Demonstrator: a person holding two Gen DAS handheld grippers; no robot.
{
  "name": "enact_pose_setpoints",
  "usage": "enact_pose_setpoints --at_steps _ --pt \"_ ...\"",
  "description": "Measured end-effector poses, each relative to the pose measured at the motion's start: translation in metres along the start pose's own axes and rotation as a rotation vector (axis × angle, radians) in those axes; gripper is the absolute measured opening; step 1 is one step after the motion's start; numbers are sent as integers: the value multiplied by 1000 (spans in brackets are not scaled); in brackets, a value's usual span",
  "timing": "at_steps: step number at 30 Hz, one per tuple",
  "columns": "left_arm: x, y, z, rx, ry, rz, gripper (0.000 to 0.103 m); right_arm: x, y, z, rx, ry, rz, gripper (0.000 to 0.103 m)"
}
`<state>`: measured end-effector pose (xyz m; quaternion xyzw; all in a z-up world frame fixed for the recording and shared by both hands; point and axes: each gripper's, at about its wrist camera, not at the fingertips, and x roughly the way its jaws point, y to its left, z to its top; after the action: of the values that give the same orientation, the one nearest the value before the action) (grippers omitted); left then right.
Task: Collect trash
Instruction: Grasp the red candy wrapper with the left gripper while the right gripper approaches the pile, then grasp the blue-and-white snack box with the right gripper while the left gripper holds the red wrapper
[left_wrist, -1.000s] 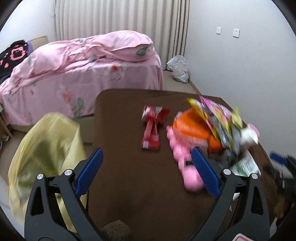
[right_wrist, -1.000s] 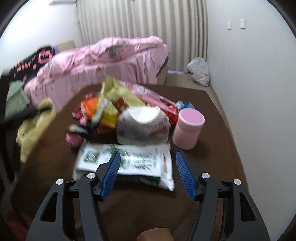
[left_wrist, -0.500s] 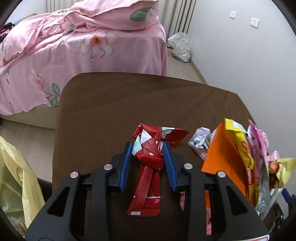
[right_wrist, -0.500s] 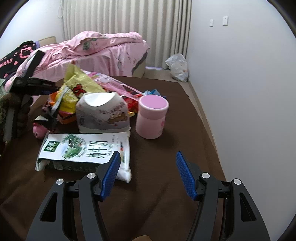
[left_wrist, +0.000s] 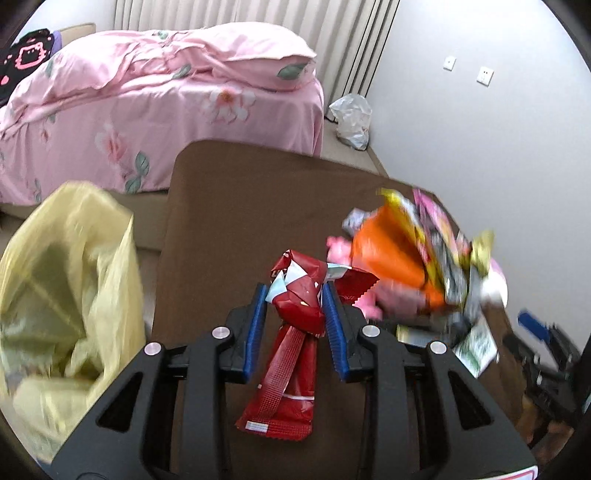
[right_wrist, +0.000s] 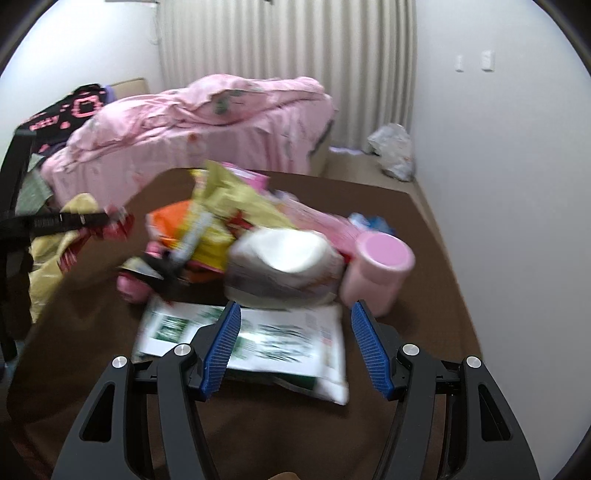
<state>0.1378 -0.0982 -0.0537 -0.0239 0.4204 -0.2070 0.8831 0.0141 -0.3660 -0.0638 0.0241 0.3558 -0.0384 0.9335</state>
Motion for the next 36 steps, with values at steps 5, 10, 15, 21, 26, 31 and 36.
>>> enact_pose_setpoints --at_steps 5,10,15,21,26,31,36 --pt "-7 11 -34 -56 26 13 30 4 12 10 -17 -8 -4 59" --pt "-8 20 -50 -102 40 20 30 2 -6 23 -12 -31 -35 59" --pt "-11 16 -44 -86 10 16 30 3 -41 46 -99 -64 -96 59" --pt "5 6 -26 -52 3 6 30 37 -112 76 -64 -43 -126 57" --pt "18 2 -16 -50 4 25 30 89 -165 85 54 45 45 48" --pt "26 1 -6 -42 16 62 30 138 -178 79 -35 130 107 43" --pt "31 2 1 -55 10 87 30 167 -177 66 -99 176 213 43"
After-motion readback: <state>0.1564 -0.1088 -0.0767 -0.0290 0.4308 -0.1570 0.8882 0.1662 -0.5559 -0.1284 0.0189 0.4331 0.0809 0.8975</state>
